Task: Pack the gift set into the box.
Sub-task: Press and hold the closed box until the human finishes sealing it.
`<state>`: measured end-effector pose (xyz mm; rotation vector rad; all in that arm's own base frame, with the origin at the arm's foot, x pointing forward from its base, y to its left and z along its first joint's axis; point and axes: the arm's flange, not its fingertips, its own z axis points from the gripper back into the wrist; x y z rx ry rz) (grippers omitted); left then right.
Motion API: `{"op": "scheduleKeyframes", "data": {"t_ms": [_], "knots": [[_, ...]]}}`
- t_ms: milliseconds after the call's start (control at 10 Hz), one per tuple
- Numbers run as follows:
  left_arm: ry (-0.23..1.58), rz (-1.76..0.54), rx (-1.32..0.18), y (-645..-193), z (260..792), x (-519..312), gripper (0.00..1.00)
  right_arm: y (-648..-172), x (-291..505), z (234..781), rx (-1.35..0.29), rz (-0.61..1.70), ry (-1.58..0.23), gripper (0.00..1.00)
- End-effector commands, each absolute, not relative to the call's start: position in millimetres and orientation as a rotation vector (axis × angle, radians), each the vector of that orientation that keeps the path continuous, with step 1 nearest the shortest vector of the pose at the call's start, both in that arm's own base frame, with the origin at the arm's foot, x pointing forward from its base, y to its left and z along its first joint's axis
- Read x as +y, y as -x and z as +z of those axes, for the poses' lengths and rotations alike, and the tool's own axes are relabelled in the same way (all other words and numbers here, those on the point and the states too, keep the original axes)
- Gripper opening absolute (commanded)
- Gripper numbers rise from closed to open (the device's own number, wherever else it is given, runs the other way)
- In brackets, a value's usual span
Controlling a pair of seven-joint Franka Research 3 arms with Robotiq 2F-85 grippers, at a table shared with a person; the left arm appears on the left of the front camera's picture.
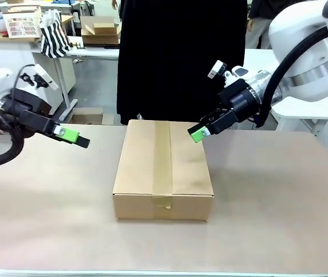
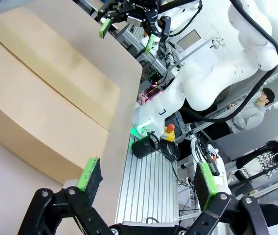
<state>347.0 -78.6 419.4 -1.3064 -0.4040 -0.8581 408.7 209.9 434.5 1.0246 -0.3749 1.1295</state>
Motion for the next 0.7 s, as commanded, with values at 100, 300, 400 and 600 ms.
{"op": "scheduleKeyframes", "data": {"t_ms": [100,300,400,600], "knots": [[1.314,-0.866,-0.427,-349.0,419.2,-75.9,1.00,-414.5,199.5,439.0,-0.275,0.949,-1.113,1.00],[1.314,-0.866,-0.427,-349.0,419.2,-75.9,1.00,-412.4,159.5,447.8,-0.178,0.569,-1.152,1.00],[1.314,-0.866,-0.427,-349.0,419.2,-75.9,1.00,-408.3,132.2,451.5,-0.183,0.426,-1.151,1.00],[1.314,-0.866,-0.427,-349.0,419.2,-75.9,1.00,-392.4,70.3,458.0,-0.372,0.175,-1.098,1.00]]}}
